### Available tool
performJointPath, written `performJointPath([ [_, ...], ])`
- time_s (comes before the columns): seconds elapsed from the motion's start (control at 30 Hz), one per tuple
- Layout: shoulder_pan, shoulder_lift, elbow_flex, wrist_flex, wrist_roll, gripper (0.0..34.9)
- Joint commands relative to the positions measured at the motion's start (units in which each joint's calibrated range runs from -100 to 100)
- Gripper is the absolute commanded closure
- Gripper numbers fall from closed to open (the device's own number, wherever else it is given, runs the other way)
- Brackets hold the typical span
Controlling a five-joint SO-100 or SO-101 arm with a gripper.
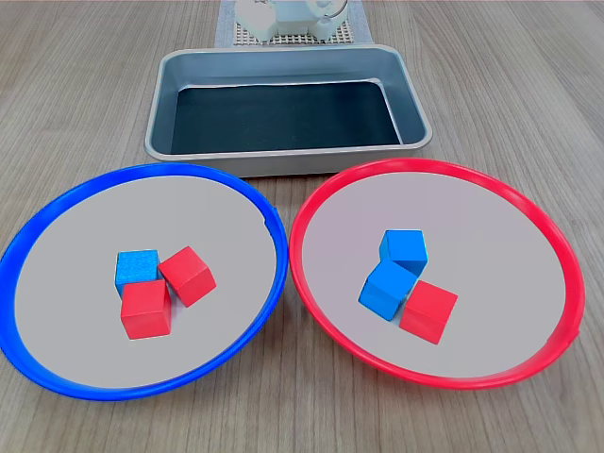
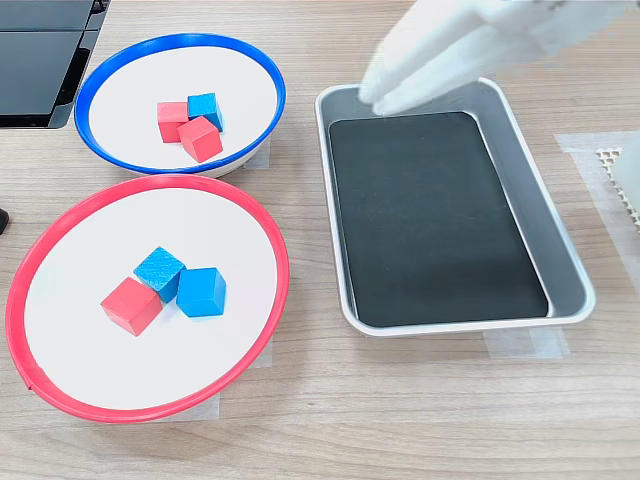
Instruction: Relocate any misplaced blocks to their matching dishes.
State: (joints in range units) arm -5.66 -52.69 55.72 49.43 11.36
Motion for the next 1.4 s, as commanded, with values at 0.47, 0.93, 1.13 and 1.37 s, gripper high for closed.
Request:
performJointPath([
  [0.47,9.4,46.2,-36.8,-1.8,15.8,31.1],
  [0.93,14.3,61.0,-48.8,-1.2,17.6,23.7],
  [1.13,14.4,68.3,-56.2,-1.1,17.7,22.9],
  [1.37,15.0,72.5,-59.4,-1.3,18.4,20.7],
])
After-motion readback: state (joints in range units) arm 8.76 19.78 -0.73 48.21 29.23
